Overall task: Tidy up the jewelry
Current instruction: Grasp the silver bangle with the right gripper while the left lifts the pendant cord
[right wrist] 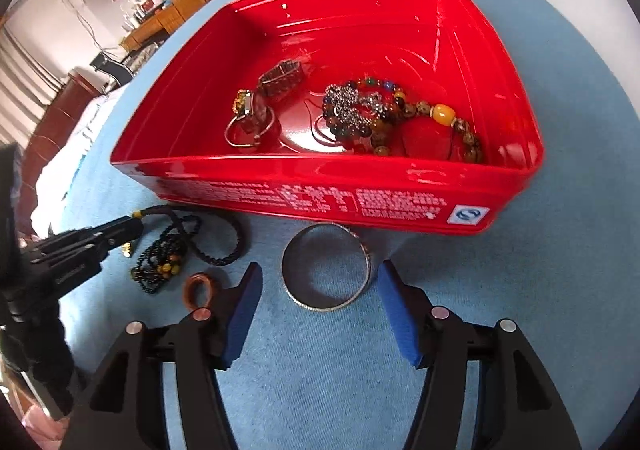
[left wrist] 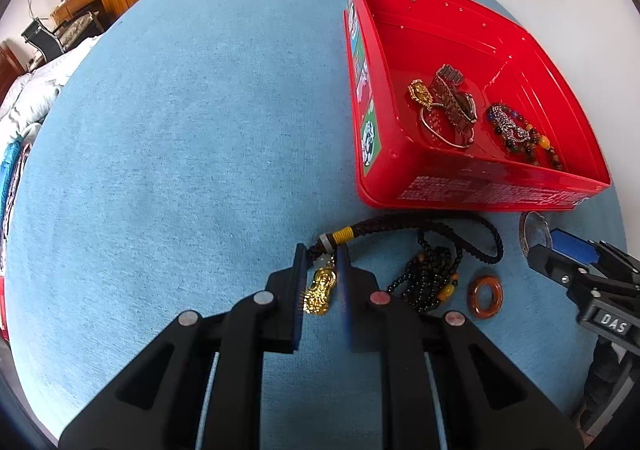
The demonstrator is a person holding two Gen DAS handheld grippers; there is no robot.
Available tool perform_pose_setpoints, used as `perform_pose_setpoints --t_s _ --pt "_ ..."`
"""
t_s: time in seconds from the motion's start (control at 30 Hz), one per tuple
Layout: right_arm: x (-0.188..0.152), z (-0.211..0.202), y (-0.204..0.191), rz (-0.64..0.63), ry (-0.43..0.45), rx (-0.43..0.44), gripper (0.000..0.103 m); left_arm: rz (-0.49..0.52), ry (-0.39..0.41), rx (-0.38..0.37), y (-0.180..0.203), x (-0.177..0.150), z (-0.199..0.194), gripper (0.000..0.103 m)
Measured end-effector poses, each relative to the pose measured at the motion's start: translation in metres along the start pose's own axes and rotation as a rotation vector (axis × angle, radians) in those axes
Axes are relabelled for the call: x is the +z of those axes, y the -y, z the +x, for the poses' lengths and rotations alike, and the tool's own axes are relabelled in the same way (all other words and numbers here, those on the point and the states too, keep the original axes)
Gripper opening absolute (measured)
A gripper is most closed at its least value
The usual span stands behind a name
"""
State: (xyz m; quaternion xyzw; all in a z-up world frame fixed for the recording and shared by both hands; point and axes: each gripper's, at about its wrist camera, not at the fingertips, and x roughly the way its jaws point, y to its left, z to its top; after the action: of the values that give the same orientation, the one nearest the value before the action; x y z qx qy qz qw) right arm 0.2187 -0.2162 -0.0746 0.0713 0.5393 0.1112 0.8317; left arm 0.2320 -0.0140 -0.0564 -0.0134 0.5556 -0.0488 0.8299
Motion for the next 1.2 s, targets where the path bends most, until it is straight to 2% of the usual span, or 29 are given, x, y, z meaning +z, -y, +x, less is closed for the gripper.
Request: perform_pose_setpoints --t_s 0.1,0.2,0.4,0.5,0.8,1.07,1.2 --pt "-0.001 0.005 -0.009 -0.047 0.021 -0.058 0.061 0.0 -0.001 -0.001 -0.001 0.0 0.0 0.013" --pt "-0.003 0.006 -0.014 -0.077 0.044 -0.123 0.049 -0.004 0.001 0.0 -0.001 0.0 0.0 0.013" --pt "-0.004 -0.003 -0.006 -0.045 0.04 -0.077 0.049 -0.011 0.024 -0.012 -0.002 -0.006 -0.008 0.013" --pt "-0.005 -0.012 -0.003 -0.029 0.04 -0.024 0.049 -0.014 0.054 -0.024 -0.004 -0.007 -0.019 0.013" --pt "-0.017 -0.039 -0.012 -0.048 0.07 0.032 0.049 -0.036 0.133 -0.052 -0.005 -0.02 -0.055 0.013" --pt "-0.017 -0.073 -0.013 -0.047 0.127 0.028 0.049 -0.008 0.18 -0.046 0.007 -0.022 -0.082 0.013" --pt "-0.006 -0.097 -0.015 -0.055 0.178 0.005 0.049 0.012 0.218 -0.044 0.018 -0.012 -0.098 0.013"
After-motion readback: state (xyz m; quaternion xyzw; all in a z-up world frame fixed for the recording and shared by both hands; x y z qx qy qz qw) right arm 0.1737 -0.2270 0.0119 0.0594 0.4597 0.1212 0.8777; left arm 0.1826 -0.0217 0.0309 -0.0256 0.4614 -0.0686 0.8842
